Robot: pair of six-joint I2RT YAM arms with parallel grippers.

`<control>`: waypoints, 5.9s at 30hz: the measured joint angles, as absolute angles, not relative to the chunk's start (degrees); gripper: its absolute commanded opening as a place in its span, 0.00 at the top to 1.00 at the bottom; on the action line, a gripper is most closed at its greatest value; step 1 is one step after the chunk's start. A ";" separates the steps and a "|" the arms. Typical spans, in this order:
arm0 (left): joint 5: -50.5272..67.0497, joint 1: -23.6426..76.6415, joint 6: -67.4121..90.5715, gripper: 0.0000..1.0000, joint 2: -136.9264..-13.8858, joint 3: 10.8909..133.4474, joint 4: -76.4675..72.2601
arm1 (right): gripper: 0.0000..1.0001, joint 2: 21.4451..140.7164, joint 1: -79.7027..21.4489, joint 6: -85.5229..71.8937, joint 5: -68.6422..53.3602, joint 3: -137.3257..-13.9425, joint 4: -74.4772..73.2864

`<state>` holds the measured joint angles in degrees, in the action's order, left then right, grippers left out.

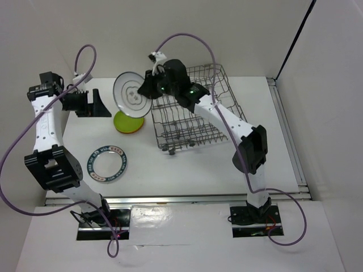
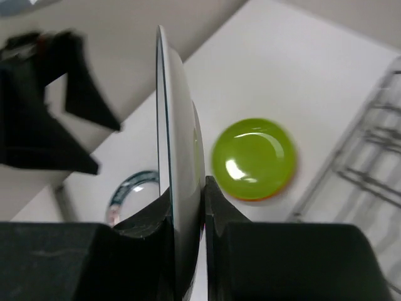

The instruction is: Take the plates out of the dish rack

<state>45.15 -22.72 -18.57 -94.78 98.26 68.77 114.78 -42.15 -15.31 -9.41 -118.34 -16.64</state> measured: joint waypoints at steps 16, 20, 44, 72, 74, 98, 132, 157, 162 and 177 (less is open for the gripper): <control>43.22 -18.24 -15.11 0.49 -94.63 95.22 65.36 | 1.00 123.39 -42.48 -27.75 -45.36 -107.87 -0.32; 46.13 -18.02 -18.41 0.86 -94.78 94.39 69.12 | 1.00 123.92 -42.41 -28.18 -46.57 -107.74 -0.10; 28.91 -35.75 -32.99 1.00 -94.78 79.11 73.21 | 0.09 129.49 -43.00 -23.83 -41.76 -118.24 -8.25; 23.38 -35.86 -34.20 0.36 -109.23 77.67 67.66 | 0.07 115.52 -35.73 -14.15 -20.73 -115.83 -24.86; 23.46 -35.18 -34.17 0.36 -109.32 78.08 67.79 | 0.07 115.26 -32.51 -14.06 -18.57 -115.83 -27.77; 24.69 -33.98 -32.53 0.36 -110.17 81.76 68.55 | 0.33 114.96 1.96 -14.55 3.70 -101.06 -41.12; 23.66 -33.98 -32.29 0.34 -110.15 84.36 70.00 | 0.11 106.37 -2.11 -16.25 2.37 -82.94 -36.86; 4.36 -37.67 -18.20 0.20 -69.56 76.90 60.58 | 0.00 58.81 -4.25 -23.16 -5.43 -82.32 -43.00; -1.19 -37.56 -20.91 0.05 -56.07 67.40 60.38 | 0.00 54.28 -4.25 -23.44 -7.88 -81.34 -48.73; -1.98 -37.56 -22.76 0.04 -52.88 65.28 61.21 | 0.00 51.24 -4.25 -30.44 -11.73 -81.45 -68.99</control>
<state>-1.98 -37.56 -22.76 -52.88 65.28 61.21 51.24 -4.25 -30.44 -11.73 -81.45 -68.99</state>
